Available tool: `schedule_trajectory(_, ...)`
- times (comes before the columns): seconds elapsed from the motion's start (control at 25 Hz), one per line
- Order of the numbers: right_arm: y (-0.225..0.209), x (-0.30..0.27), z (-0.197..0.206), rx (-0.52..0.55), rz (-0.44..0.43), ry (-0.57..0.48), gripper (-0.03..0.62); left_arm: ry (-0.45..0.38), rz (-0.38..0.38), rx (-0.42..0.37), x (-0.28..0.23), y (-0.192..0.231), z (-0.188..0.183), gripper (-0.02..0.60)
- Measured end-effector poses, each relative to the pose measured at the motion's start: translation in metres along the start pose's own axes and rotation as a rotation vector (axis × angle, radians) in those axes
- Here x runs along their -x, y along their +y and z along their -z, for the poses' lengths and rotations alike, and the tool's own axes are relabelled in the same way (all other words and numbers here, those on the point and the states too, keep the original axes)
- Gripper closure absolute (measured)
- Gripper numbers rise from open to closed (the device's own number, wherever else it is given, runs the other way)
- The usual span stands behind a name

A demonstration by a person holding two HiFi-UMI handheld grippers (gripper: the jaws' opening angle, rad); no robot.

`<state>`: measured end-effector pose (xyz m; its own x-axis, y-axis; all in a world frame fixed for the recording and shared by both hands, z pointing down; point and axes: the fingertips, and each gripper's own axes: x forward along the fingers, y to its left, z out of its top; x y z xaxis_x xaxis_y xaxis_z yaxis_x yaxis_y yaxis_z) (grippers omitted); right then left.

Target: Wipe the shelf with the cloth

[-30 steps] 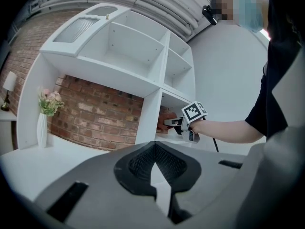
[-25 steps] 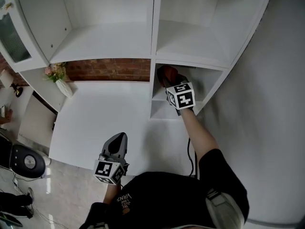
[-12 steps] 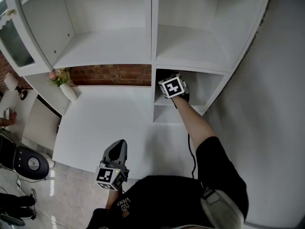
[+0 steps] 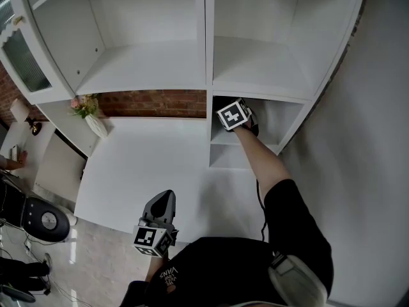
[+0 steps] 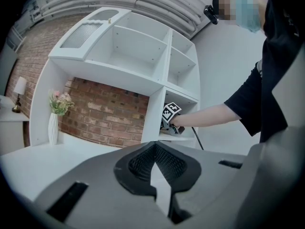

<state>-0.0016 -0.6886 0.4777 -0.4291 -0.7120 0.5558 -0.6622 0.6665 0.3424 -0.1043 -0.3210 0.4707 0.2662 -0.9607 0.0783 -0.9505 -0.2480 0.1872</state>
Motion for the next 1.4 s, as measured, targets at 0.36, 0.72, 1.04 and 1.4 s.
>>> schedule_trajectory(0.36,-0.048,0.026,0.046,0.012,0.126,0.155,0.502,-0.011,0.07,-0.002,-0.009,-0.008,-0.001,0.575)
schedule_trajectory(0.72,-0.092,0.051,0.099,0.293,0.352,0.544,0.503,-0.012,0.13,0.017,-0.008,-0.007,0.005,0.575)
schedule_trajectory(1.04,-0.101,0.065,0.107,0.212,0.478,0.601,0.503,-0.033,0.113,0.024,0.001,0.007,-0.002,0.575)
schedule_trajectory(1.4,-0.083,0.073,0.05,-0.054,0.372,0.215,0.503,-0.019,0.129,0.031,-0.002,0.014,0.002,0.575)
